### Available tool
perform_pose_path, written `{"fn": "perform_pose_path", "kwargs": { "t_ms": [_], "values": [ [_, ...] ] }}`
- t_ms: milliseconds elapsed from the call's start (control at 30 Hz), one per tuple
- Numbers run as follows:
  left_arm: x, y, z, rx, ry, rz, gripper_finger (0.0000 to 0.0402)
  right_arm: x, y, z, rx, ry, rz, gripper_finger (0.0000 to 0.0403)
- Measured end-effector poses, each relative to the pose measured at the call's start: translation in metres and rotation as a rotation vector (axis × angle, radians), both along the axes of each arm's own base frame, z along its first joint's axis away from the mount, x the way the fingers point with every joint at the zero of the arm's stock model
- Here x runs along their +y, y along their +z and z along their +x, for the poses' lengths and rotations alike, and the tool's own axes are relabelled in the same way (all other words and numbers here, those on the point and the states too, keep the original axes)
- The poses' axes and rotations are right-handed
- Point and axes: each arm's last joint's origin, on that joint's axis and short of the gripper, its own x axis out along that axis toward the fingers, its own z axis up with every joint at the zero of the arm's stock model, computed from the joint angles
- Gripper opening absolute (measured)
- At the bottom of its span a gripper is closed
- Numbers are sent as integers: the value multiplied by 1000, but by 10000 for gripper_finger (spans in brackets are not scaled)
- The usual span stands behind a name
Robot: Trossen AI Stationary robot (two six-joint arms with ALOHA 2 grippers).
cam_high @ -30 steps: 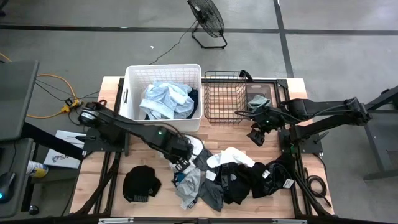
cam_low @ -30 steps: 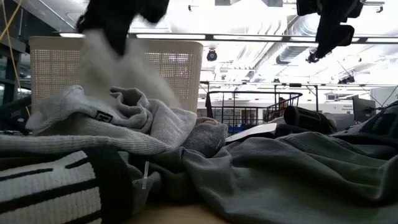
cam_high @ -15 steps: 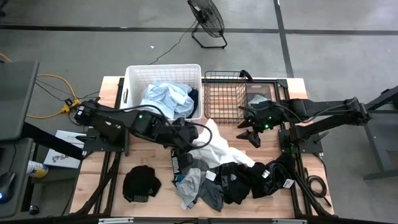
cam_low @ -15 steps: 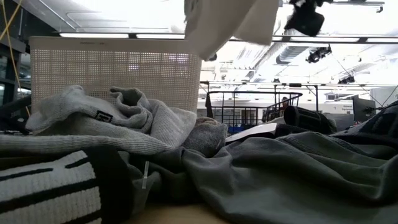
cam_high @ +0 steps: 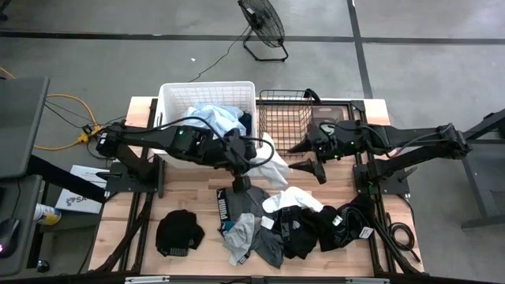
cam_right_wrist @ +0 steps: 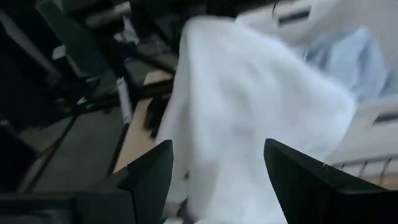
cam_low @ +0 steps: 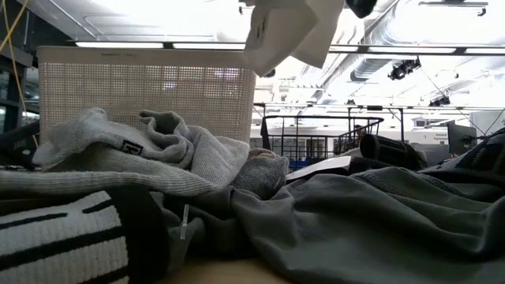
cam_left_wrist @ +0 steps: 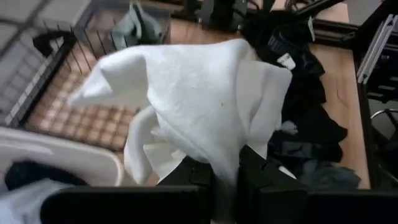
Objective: Pick & Place Cloths
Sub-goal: Put the white underwear into the black wire basket
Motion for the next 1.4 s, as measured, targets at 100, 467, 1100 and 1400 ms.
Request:
{"fn": "perform_pose_path", "kwargs": {
  "t_ms": [100,467,1100,1400],
  "values": [
    [6,2,3,-18,-16,37,20,-1,5,2,-60,-22,-81,245],
    [28,5,7,-42,-10,96,20,-4,10,3,-118,-74,-191,270],
    [39,14,14,-134,-76,160,20,-6,-17,48,-63,-181,-313,383],
    [39,12,13,-116,-77,161,20,-7,-16,48,-69,-225,-292,251]
  ]
}}
